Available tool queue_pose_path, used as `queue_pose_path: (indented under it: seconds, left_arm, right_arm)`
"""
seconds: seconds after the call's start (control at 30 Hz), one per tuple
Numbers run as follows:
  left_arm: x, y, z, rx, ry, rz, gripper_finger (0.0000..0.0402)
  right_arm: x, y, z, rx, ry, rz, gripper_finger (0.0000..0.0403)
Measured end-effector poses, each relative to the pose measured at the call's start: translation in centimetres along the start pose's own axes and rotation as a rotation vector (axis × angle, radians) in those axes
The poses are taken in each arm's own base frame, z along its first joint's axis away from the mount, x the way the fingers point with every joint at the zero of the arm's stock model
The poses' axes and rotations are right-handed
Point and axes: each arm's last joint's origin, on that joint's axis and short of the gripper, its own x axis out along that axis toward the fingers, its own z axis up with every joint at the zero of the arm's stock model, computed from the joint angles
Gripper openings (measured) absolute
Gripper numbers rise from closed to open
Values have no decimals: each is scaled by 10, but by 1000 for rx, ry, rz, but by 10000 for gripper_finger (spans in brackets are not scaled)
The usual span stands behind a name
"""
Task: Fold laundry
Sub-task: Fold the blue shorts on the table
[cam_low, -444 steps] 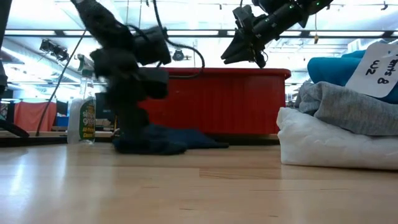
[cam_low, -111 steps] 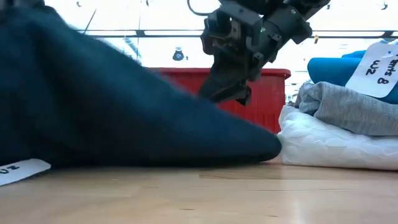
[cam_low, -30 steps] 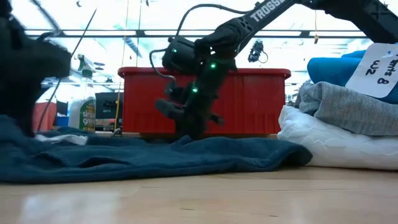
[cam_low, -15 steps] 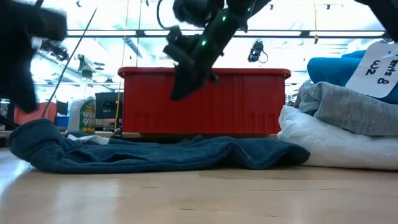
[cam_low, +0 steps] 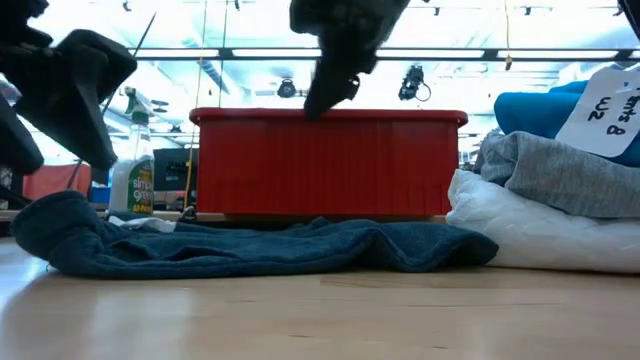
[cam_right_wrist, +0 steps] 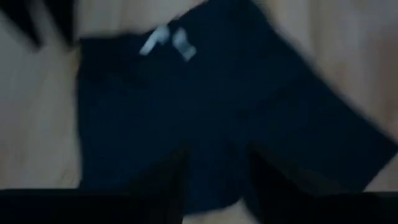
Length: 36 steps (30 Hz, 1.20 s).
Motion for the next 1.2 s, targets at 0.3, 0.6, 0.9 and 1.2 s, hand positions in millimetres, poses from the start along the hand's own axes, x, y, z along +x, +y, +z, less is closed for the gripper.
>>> queue_pose_path:
  seconds: [0.3,0.6,0.9,1.2]
  left_arm:
    - [19,12,-13,122,177,40,251]
    - [40,2,-14,180,135,7,114]
    - [33,9,-24,35,254,62,14]
    - [22,-6,-35,-66,261,55,14]
  right_arm:
    - [16,48,-31,-126,183,71,202]
    - [29,86,-57,-213,242,112,196]
    - [44,117,-90,-393,269,243,192]
    - [67,118,-103,-381,76,219,175]
